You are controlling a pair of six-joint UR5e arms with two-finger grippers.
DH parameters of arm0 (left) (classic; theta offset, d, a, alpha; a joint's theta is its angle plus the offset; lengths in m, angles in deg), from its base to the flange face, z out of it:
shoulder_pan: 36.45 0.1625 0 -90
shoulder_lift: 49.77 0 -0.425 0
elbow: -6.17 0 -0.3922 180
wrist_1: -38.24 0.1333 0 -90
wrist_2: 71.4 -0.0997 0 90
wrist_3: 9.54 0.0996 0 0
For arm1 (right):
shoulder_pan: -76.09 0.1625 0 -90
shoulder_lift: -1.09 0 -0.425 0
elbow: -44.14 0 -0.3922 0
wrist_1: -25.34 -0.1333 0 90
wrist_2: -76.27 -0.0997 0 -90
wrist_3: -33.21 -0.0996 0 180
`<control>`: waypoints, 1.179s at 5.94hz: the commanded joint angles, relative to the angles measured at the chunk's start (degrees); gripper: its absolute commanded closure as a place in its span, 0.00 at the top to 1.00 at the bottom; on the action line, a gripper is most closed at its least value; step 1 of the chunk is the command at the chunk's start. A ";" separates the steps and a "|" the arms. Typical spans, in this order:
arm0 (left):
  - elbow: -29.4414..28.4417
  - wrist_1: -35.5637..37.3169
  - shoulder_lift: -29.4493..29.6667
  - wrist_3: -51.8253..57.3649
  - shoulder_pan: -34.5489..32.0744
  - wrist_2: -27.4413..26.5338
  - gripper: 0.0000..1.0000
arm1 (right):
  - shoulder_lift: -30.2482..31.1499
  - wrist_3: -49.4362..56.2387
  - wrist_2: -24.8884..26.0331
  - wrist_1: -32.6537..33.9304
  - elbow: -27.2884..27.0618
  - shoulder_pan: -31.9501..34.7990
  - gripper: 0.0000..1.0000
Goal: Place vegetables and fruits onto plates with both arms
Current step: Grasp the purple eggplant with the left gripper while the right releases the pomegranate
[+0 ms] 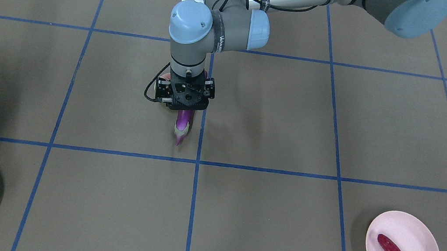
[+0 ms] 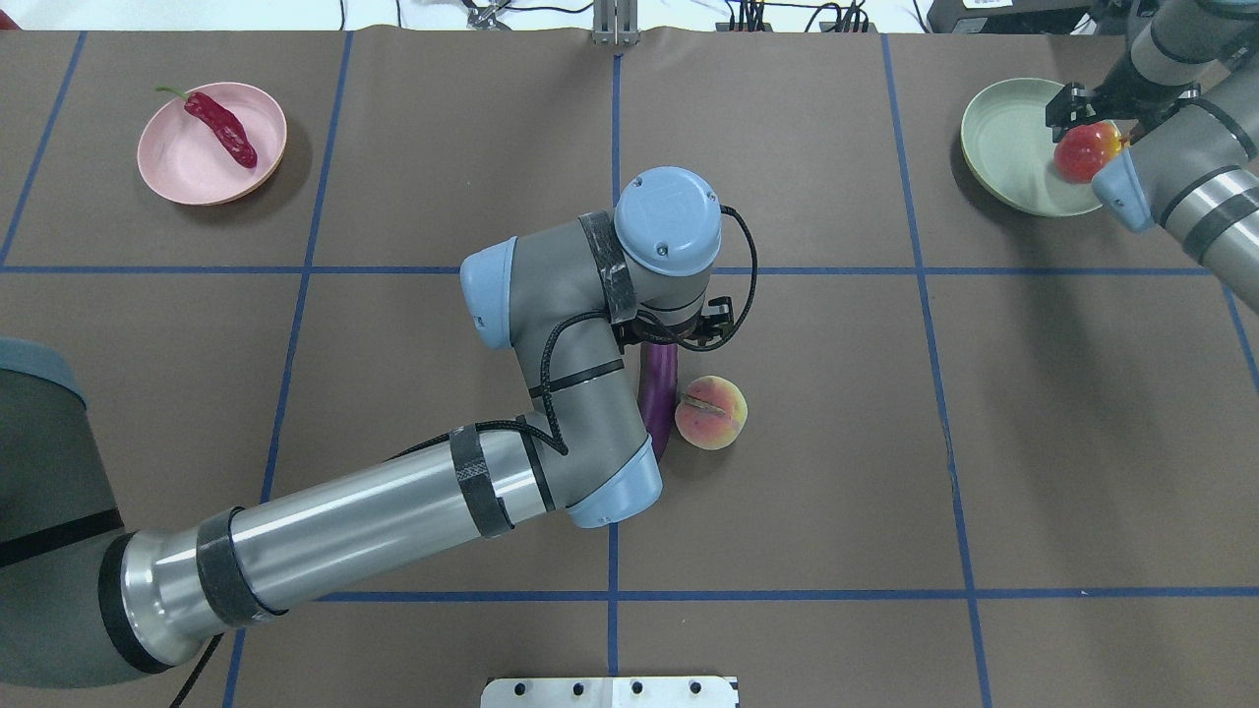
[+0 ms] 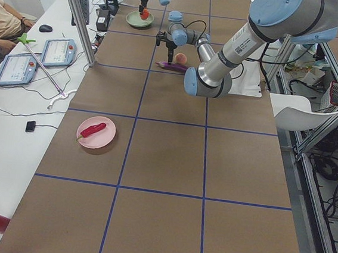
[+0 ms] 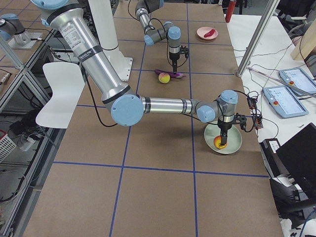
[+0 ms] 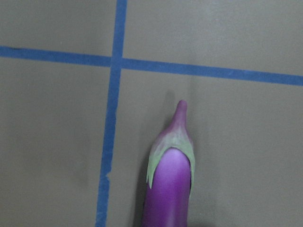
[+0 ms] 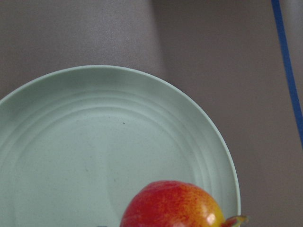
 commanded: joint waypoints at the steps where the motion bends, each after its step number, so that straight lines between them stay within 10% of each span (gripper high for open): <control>1: -3.16 -0.36 0.44 2.34 0.49 -0.80 1.00 | 0.63 4.13 -0.15 0.06 -0.51 1.65 1.00; 4: -6.15 -3.61 0.70 1.55 1.28 -0.89 0.80 | 0.63 4.50 -1.02 1.02 -3.93 2.97 1.00; 5: -6.07 -3.79 1.23 0.85 1.28 -0.71 0.20 | 0.11 4.15 -1.55 5.03 -7.16 2.98 1.00; 7: -5.63 -3.53 1.84 1.19 0.76 -0.36 0.00 | 1.93 0.14 -8.37 8.67 -16.37 0.80 1.00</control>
